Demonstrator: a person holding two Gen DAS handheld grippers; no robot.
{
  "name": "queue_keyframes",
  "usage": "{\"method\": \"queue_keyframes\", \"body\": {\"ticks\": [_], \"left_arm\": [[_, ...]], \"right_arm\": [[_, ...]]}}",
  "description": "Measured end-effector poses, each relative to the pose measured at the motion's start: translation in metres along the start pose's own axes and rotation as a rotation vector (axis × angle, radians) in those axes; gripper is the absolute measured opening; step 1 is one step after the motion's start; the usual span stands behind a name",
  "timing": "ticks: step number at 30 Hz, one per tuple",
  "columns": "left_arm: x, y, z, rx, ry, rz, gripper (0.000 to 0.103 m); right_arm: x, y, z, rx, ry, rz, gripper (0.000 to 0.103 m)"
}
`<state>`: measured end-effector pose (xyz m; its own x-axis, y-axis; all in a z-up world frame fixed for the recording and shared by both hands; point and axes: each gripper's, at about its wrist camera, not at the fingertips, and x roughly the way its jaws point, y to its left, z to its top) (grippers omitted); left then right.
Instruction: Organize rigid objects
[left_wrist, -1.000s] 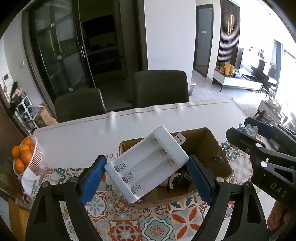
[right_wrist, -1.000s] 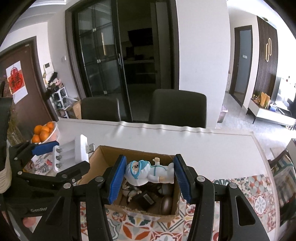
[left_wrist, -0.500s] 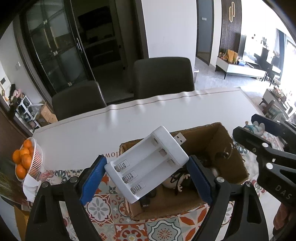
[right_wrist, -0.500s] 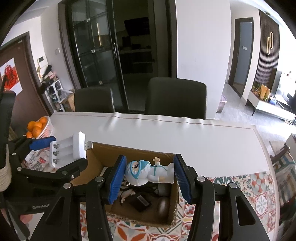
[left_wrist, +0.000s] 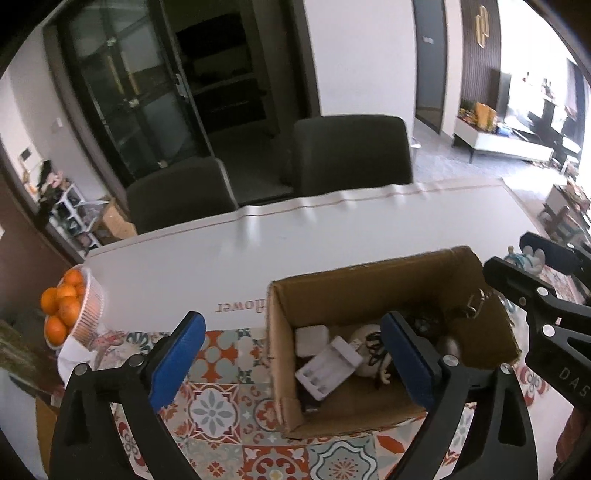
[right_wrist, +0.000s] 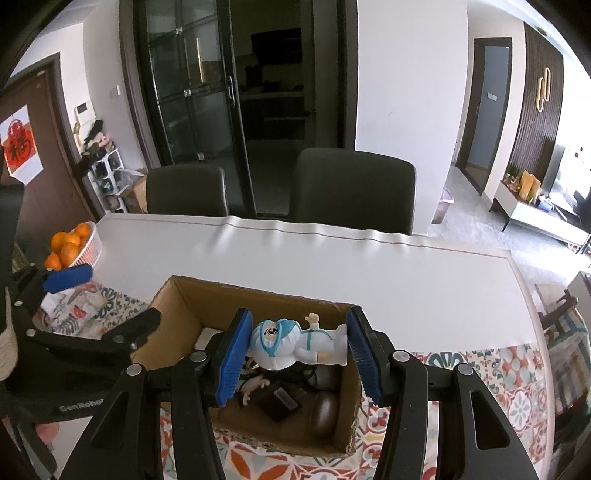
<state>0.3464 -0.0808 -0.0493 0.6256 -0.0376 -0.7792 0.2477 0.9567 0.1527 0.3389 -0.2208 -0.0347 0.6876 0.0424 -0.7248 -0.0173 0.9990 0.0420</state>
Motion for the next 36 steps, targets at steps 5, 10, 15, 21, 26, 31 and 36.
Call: {"method": "queue_keyframes", "body": {"ticks": [5,10,15,21,26,31,36], "left_arm": [[-0.01,0.012,-0.003,-0.04,-0.034,0.059,0.101],[-0.024,0.02,-0.005,-0.061,-0.071,0.102,0.102],[-0.049,0.024,-0.013,-0.079,-0.123,0.122,0.103],[-0.091,0.025,-0.03,-0.112,-0.203,0.129,0.103],[-0.126,0.024,-0.044,-0.123,-0.26,0.107,0.103],[-0.156,0.021,-0.059,-0.136,-0.312,0.101,0.103],[-0.179,0.019,-0.076,-0.148,-0.337,0.087,0.103]], "right_arm": [[-0.002,0.004,0.002,-0.006,-0.005,-0.01,0.054],[-0.01,0.004,0.001,0.008,-0.004,-0.057,0.064],[-0.034,0.004,-0.006,0.034,-0.025,-0.087,0.071],[-0.077,0.009,-0.018,0.051,-0.086,-0.113,0.078],[-0.115,0.012,-0.031,0.06,-0.129,-0.117,0.083],[-0.148,0.016,-0.042,0.055,-0.177,-0.137,0.09],[-0.175,0.021,-0.055,0.049,-0.213,-0.149,0.094]]}}
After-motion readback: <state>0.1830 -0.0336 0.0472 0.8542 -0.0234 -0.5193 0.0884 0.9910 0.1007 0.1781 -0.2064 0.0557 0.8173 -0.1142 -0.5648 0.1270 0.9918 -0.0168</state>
